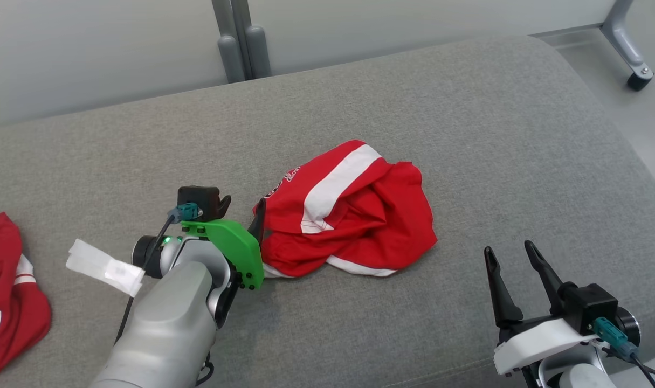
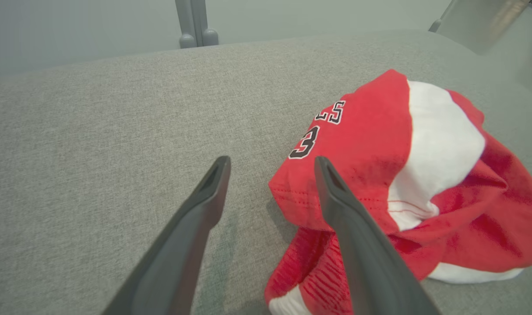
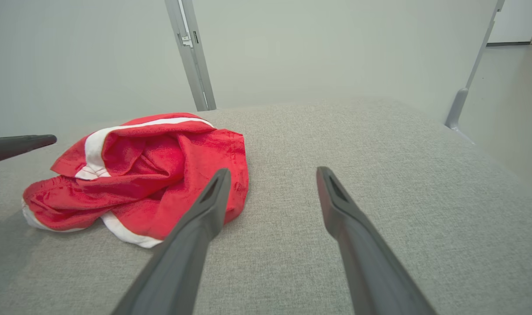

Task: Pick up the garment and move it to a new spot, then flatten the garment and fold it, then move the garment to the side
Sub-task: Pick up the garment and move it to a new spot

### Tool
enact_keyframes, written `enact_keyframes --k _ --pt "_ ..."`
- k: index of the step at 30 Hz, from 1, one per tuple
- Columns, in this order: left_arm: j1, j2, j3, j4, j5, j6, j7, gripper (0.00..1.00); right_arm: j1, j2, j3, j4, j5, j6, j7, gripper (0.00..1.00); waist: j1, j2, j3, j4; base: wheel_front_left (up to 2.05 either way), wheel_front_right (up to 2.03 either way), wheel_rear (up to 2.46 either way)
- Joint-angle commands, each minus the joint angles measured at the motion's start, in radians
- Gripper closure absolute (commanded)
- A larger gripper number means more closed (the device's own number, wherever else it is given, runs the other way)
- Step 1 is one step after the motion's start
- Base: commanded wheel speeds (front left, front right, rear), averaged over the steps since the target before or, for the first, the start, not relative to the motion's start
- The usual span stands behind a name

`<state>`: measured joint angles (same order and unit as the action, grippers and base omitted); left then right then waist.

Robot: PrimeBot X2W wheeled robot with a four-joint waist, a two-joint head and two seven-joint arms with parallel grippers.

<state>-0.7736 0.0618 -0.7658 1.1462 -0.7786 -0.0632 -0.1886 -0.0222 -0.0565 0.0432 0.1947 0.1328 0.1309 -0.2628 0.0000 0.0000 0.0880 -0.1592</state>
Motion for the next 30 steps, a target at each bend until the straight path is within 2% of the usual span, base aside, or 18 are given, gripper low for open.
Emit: enact_keyframes --k 1,5,7,11,12,17,23,30 --pt "0.020 0.011 0.006 -0.019 -0.005 -0.016 -0.034 0.00 0.013 -0.009 -0.001 -0.015 -0.009 0.000 -0.003 0.00 0.0000 0.0000 -0.016 0.022 0.00 0.00 0.00" --pt "0.064 0.054 0.036 -0.100 0.007 -0.019 -0.075 0.00 0.030 -0.021 -0.021 -0.056 -0.023 0.000 -0.003 0.00 0.0000 0.0000 -0.034 0.050 0.00 0.00 0.00" --pt "0.090 0.091 0.067 -0.199 0.045 0.002 -0.077 0.00 0.048 -0.028 -0.037 -0.079 -0.032 0.000 -0.003 0.00 0.0000 0.0000 -0.048 0.069 0.00 0.00 0.00" --pt "0.243 0.149 0.139 -0.399 0.122 0.049 -0.075 0.00 0.082 -0.051 -0.059 -0.121 -0.066 0.000 -0.003 0.00 0.0000 0.0000 -0.075 0.107 0.00 0.00 0.00" --pt "0.243 0.149 0.139 -0.399 0.122 0.049 -0.075 0.00 0.082 -0.051 -0.059 -0.121 -0.066 0.000 -0.003 0.00 0.0000 0.0000 -0.075 0.107 0.00 0.00 0.00" --pt "0.420 0.199 0.215 -0.572 0.217 0.076 -0.076 0.00 0.109 -0.071 -0.084 -0.153 -0.094 0.000 -0.003 0.00 0.0000 0.0000 -0.087 0.148 0.00 0.00 0.00" --pt "0.577 0.205 0.320 -0.690 0.322 0.054 -0.076 0.00 0.134 -0.074 -0.116 -0.164 -0.111 0.000 -0.003 0.00 0.0000 0.0000 -0.094 0.181 0.00 0.00 0.00" --pt "0.735 0.153 0.485 -0.751 0.421 0.028 -0.076 0.00 0.160 -0.069 -0.151 -0.138 -0.121 0.000 -0.003 0.00 0.0000 0.0000 -0.104 0.195 0.00 0.00 0.00"
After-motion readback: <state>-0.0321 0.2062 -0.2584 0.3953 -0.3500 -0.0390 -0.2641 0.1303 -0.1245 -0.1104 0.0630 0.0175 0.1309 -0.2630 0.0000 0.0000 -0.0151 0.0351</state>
